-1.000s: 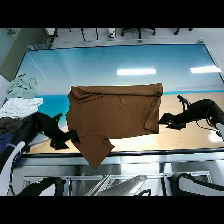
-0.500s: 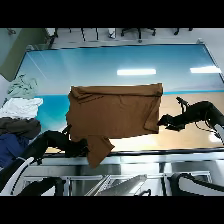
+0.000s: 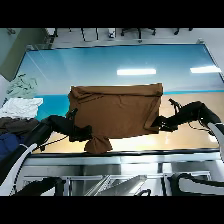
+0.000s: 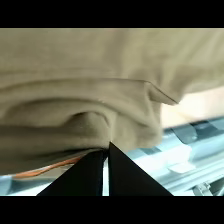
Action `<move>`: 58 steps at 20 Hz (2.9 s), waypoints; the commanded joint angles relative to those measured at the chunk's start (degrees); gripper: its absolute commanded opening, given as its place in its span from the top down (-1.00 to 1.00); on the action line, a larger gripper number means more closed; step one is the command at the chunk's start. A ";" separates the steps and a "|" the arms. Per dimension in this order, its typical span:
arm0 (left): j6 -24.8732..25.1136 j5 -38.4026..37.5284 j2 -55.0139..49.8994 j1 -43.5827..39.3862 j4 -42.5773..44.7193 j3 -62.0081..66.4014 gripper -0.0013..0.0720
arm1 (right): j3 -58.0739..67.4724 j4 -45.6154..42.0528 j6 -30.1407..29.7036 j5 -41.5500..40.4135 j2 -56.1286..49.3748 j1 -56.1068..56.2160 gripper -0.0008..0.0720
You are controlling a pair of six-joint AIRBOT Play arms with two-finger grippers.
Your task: Fold the shirts.
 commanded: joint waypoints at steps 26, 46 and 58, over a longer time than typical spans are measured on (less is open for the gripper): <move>-3.02 4.11 -19.82 6.62 24.48 47.89 0.93 | 17.81 5.73 3.19 12.81 -2.75 -5.25 0.90; -2.03 11.78 -44.78 6.47 8.46 77.35 -0.93 | 38.64 -0.31 1.20 9.84 -18.27 -5.77 -0.94; -2.01 13.75 -33.51 6.36 6.43 69.29 -0.93 | 50.23 2.08 1.22 -1.62 -33.57 -5.70 -0.93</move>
